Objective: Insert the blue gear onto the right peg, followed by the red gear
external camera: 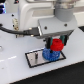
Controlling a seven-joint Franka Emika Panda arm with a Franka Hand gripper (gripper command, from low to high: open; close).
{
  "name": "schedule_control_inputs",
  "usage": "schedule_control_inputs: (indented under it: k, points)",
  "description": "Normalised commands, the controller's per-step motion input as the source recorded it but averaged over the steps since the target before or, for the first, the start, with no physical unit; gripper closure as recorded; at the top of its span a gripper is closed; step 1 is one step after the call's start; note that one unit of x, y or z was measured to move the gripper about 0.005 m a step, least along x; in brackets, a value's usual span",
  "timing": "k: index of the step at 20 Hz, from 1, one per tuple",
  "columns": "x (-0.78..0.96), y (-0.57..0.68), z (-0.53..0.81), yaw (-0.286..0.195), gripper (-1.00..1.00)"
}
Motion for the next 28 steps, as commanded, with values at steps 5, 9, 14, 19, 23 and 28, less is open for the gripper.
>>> schedule_control_inputs:
  k: [5, 9, 14, 19, 23, 28]
  points:
    - [0.03, -0.02, -0.1, 0.0, 1.0]
    - [0.04, -0.01, -0.09, 0.0, 1.0]
    - [0.02, -0.01, 0.02, 0.0, 1.0]
    - [0.02, 0.01, 0.28, 0.0, 1.0]
    - [0.02, 0.01, 0.28, 0.0, 1.0]
    - [0.03, -0.03, 0.18, 0.0, 1.0]
